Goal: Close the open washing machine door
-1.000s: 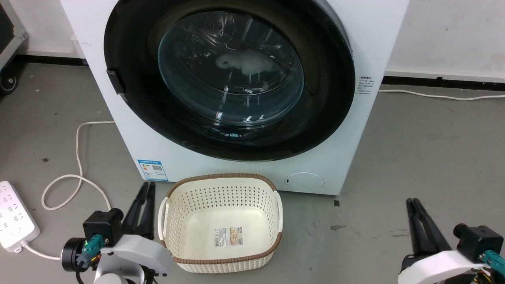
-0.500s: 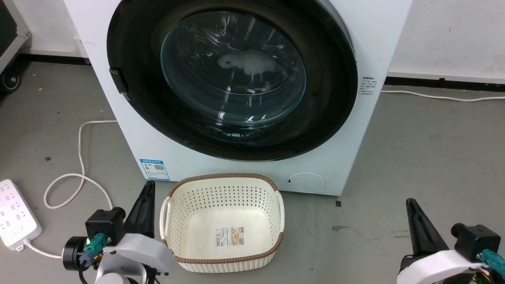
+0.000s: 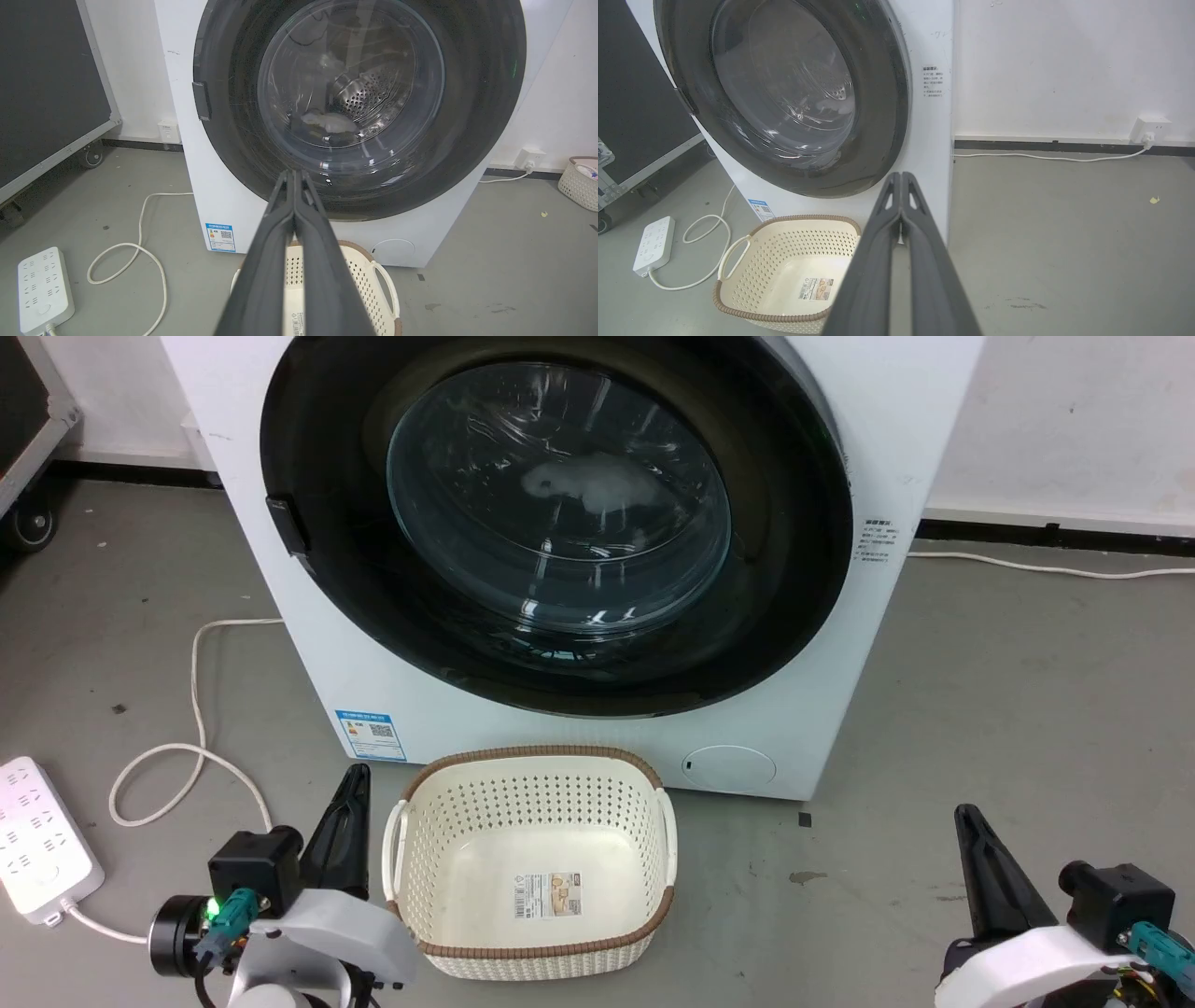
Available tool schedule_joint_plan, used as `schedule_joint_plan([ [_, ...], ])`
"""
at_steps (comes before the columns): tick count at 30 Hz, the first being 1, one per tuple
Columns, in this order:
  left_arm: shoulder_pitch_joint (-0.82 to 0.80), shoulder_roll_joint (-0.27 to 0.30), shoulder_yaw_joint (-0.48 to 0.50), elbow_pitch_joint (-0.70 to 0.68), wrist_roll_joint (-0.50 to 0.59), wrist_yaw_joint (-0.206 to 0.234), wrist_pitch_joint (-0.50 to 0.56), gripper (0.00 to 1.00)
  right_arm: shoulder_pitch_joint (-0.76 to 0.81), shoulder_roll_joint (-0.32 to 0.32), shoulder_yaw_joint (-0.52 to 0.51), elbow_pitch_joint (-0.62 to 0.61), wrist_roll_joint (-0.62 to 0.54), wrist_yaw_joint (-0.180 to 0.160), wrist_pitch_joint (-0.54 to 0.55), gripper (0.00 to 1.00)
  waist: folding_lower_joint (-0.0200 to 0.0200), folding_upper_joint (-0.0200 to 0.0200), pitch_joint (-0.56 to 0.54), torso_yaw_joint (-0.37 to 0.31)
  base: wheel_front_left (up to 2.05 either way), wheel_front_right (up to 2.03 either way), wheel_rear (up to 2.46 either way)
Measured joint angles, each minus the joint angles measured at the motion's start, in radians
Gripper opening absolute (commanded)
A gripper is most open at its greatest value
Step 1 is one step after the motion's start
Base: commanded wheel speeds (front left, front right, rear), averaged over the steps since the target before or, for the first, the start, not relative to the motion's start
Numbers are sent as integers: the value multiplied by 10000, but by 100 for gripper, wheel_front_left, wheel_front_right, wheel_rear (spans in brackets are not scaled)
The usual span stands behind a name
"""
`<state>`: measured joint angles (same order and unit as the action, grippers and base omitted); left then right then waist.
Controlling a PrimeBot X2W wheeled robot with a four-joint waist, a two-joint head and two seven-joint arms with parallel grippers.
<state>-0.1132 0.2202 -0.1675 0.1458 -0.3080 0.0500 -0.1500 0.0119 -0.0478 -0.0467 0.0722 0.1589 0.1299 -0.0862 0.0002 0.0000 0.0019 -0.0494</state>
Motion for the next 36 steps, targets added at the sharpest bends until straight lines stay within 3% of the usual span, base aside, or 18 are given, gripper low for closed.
schedule_joint_plan([
  [36,377,-640,629,-552,1164,-180,545,0,-3,0,178,-232,-596,0,334,0,-1,0,-7,193,0,0,0],
])
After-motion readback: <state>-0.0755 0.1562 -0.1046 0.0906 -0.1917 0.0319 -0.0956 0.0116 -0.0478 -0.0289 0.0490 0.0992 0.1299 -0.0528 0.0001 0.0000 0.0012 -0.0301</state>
